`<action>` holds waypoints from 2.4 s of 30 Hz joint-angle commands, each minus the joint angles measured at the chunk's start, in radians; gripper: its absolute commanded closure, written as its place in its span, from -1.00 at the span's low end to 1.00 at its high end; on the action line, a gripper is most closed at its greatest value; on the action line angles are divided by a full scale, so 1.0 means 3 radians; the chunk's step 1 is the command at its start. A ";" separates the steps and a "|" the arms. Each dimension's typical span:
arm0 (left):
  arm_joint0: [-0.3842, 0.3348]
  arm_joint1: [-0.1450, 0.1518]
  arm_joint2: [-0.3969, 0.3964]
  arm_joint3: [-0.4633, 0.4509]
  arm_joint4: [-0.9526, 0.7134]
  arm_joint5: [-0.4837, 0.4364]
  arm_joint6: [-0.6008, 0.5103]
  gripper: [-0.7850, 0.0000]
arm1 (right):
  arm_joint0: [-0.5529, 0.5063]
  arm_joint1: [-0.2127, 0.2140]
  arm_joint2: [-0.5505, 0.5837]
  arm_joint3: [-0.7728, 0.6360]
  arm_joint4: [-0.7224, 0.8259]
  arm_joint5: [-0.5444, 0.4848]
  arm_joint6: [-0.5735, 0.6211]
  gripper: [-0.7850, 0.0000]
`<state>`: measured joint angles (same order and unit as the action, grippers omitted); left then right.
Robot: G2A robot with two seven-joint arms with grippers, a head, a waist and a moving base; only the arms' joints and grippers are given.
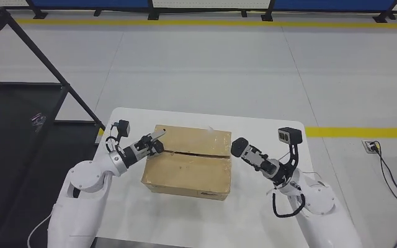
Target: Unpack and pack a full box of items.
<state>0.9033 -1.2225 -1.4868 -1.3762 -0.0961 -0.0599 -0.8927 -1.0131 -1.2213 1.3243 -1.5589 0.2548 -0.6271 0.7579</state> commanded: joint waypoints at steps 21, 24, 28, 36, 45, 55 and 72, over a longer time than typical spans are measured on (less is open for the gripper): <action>-0.0392 -0.0023 0.0548 0.0117 0.0118 0.0092 0.0060 -1.00 | 0.0035 0.0022 -0.0002 0.0185 0.0116 0.0056 -0.0059 -1.00; -0.0475 -0.0027 0.0623 0.0169 0.0170 0.0078 0.0047 -1.00 | 0.0020 0.0028 0.0017 0.0207 0.0142 0.0033 -0.0055 -1.00; -0.0559 -0.0036 0.0678 0.0224 0.0143 0.0091 0.0085 -1.00 | 0.0009 0.0036 0.0033 0.0231 0.0169 0.0021 -0.0045 -1.00; -0.0721 -0.0046 0.0815 0.0361 0.0209 0.0109 0.0067 -1.00 | 0.0029 0.0047 0.0042 0.0285 0.0227 0.0014 -0.0004 -1.00; -0.0771 -0.0056 0.0951 0.0421 0.0240 0.0061 0.0035 -1.00 | 0.0034 0.0058 0.0047 0.0349 0.0288 -0.0007 0.0011 -1.00; -0.0682 -0.0004 0.0899 0.0249 0.0111 -0.0133 -0.0405 -1.00 | 0.0102 0.0062 0.0013 0.0436 0.0342 0.0021 0.0057 -1.00; 0.0313 0.0235 -0.0374 -0.0276 -0.0312 -0.0246 0.0012 -1.00 | 0.0325 0.0051 -0.0114 0.0588 0.0428 0.0644 0.0097 -1.00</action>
<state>0.9743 -1.1548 -1.5828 -1.4585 -0.1774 -0.1392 -0.8900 -0.9137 -1.2054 1.2939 -1.3752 0.3857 -0.4388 0.7888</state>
